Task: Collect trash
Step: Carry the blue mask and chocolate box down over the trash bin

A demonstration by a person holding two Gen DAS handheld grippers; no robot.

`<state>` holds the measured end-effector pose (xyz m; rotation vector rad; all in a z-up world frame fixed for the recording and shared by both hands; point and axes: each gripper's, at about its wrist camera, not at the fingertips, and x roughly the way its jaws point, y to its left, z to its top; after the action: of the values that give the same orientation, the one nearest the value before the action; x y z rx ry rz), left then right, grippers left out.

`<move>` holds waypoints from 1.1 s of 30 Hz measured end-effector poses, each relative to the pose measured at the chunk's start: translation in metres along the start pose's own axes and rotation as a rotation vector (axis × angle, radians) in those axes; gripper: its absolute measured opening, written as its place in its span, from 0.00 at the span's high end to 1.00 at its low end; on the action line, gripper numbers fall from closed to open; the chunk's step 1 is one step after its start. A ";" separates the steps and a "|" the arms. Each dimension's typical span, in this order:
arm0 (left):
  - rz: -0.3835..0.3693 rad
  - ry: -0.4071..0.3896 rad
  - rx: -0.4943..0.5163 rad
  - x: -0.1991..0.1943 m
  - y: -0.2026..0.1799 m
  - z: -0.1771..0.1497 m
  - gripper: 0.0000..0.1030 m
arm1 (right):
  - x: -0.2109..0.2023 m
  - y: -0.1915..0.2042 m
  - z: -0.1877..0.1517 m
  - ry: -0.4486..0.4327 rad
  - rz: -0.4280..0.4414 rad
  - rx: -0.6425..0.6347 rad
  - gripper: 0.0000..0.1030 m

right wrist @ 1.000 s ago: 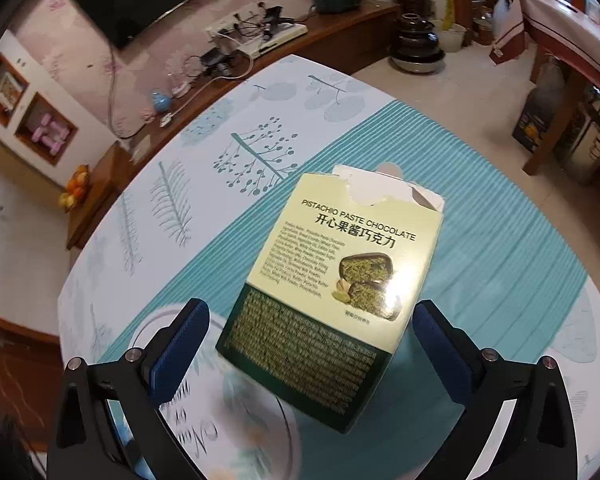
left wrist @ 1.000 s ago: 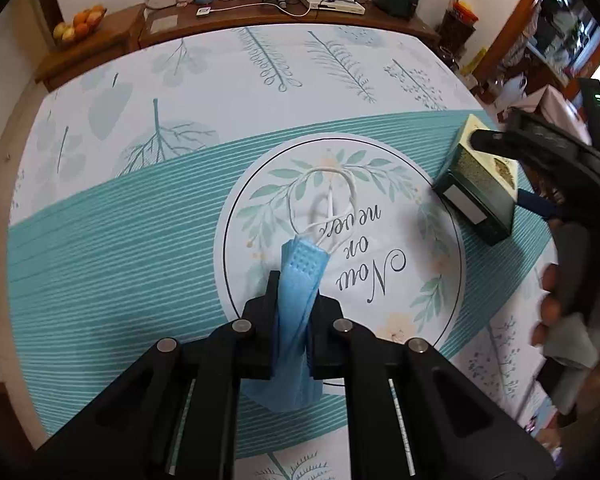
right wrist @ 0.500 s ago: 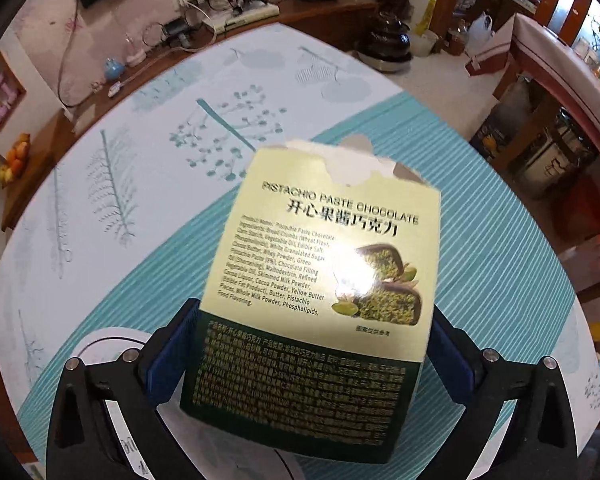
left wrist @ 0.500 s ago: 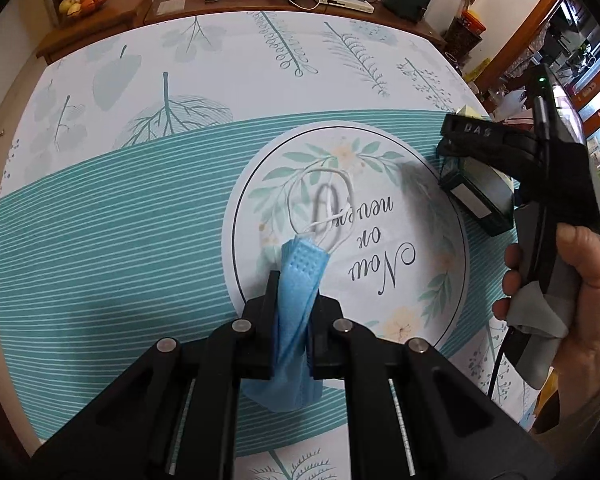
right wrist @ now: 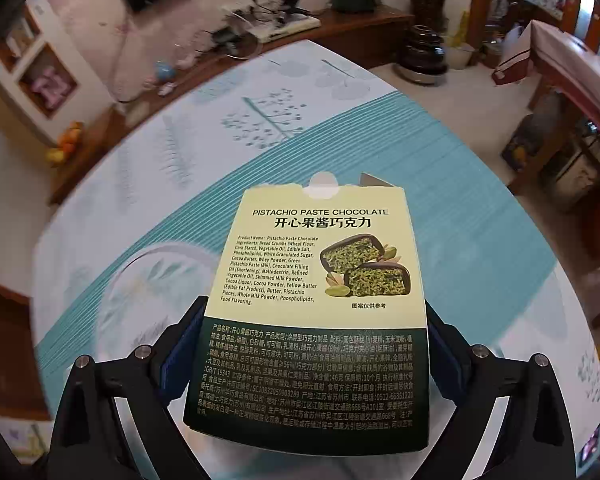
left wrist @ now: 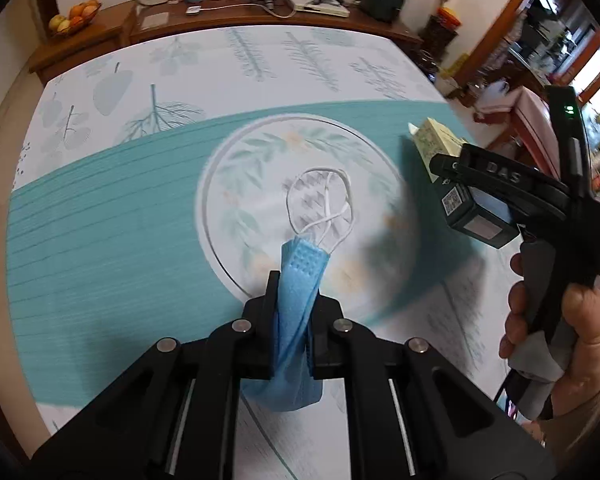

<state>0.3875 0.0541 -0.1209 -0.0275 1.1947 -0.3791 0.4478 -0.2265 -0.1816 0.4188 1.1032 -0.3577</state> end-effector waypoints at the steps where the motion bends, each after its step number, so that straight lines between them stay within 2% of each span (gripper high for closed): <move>1: -0.005 0.000 0.009 -0.005 -0.005 -0.005 0.93 | -0.013 -0.006 -0.010 -0.003 0.035 0.000 0.08; 11: -0.104 0.040 0.079 -0.056 -0.063 -0.096 0.93 | -0.111 -0.091 -0.106 0.057 0.317 0.115 0.09; 15: -0.149 0.055 0.103 -0.077 -0.088 -0.139 0.93 | -0.157 -0.131 -0.162 0.055 0.409 0.144 0.09; 20: -0.191 0.070 0.152 -0.093 -0.122 -0.198 0.93 | -0.196 -0.179 -0.235 0.078 0.466 0.164 0.09; 25: -0.207 0.089 0.210 -0.095 -0.150 -0.252 0.93 | -0.218 -0.228 -0.310 0.112 0.480 0.215 0.09; 30: -0.213 0.142 0.259 -0.078 -0.170 -0.300 0.93 | -0.217 -0.266 -0.366 0.150 0.493 0.270 0.08; 33: -0.198 0.178 0.296 -0.060 -0.178 -0.321 0.93 | -0.193 -0.282 -0.392 0.204 0.477 0.299 0.08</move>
<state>0.0279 -0.0380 -0.1484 0.1486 1.3045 -0.7420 -0.0707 -0.2632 -0.1991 0.9792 1.1094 -0.0548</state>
